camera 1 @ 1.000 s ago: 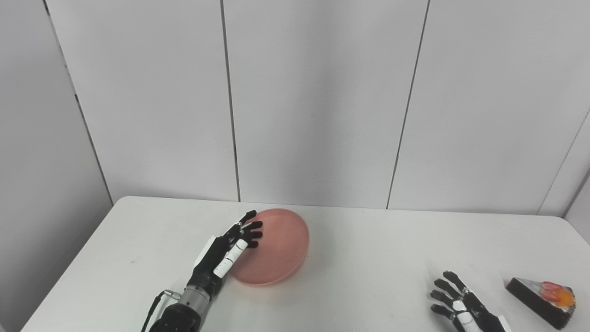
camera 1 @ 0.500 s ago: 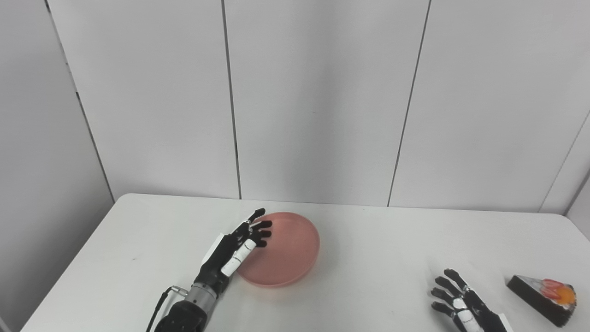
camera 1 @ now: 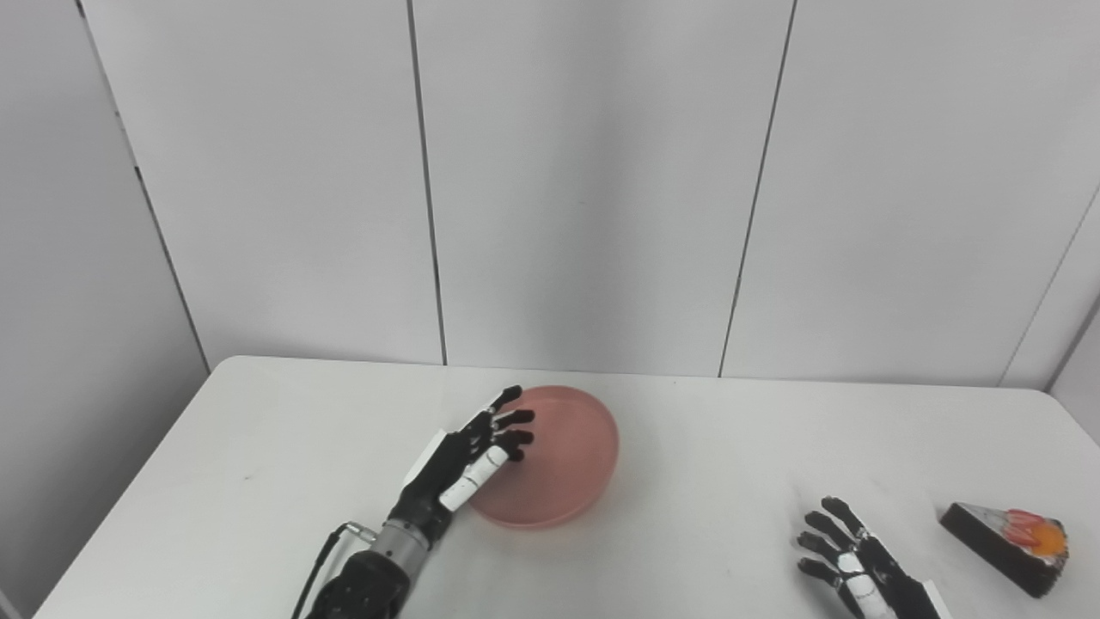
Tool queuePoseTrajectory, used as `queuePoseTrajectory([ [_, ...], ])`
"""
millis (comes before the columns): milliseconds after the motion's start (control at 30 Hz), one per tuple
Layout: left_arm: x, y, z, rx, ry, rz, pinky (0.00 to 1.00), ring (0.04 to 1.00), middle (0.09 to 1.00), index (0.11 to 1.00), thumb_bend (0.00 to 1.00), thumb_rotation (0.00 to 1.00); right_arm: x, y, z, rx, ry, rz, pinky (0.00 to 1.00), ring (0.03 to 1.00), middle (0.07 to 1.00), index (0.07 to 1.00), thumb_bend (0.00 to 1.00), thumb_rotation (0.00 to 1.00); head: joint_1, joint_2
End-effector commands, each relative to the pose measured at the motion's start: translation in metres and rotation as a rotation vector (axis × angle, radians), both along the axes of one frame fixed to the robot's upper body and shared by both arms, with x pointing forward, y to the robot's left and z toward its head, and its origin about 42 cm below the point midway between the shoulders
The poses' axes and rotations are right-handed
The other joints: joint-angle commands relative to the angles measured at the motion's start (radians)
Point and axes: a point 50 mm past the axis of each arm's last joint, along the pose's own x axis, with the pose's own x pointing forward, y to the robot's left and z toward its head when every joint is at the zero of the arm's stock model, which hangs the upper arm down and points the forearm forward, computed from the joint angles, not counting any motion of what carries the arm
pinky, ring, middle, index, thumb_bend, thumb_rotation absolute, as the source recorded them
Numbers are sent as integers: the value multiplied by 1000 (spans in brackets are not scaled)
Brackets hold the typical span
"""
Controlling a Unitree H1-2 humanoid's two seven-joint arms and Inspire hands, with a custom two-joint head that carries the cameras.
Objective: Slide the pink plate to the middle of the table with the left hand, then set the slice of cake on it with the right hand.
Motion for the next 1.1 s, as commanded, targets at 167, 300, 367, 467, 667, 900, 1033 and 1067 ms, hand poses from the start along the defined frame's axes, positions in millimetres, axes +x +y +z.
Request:
queuePoseTrajectory([
  [167,-37,-29,-64,17,184,-45,712,766,831,946,807,854,-24,4,-28,9,125,-15,777,822,856,896,883,768,-13,7],
  [300,-36,-34,-65,16,196,-58,712,782,840,957,786,857,-25,3,-28,0,120,-30,769,812,848,893,876,764,-31,9],
  [367,-34,-39,-65,12,201,-72,716,790,850,957,774,851,-26,3,-28,2,110,-44,763,803,838,886,864,760,-42,12],
  [467,-33,-44,-64,21,204,-89,713,792,860,960,768,852,-27,2,-29,-8,93,-64,746,786,820,875,848,757,-48,13],
  [667,-29,-58,-62,70,208,-131,702,781,866,944,794,887,-28,2,-29,-19,68,-111,722,772,799,864,816,756,-55,15],
  [900,-29,-58,-62,105,197,-157,690,776,861,965,798,899,-28,6,-27,-20,60,-119,714,764,794,856,789,751,-65,23],
  [1033,-32,-50,-60,79,182,-139,687,777,862,965,804,890,-29,9,-24,-14,58,-121,716,766,795,853,782,747,-70,30],
  [1067,-32,-48,-60,62,182,-132,684,779,863,968,810,885,-29,10,-24,-15,56,-120,716,766,796,853,784,749,-70,31],
])
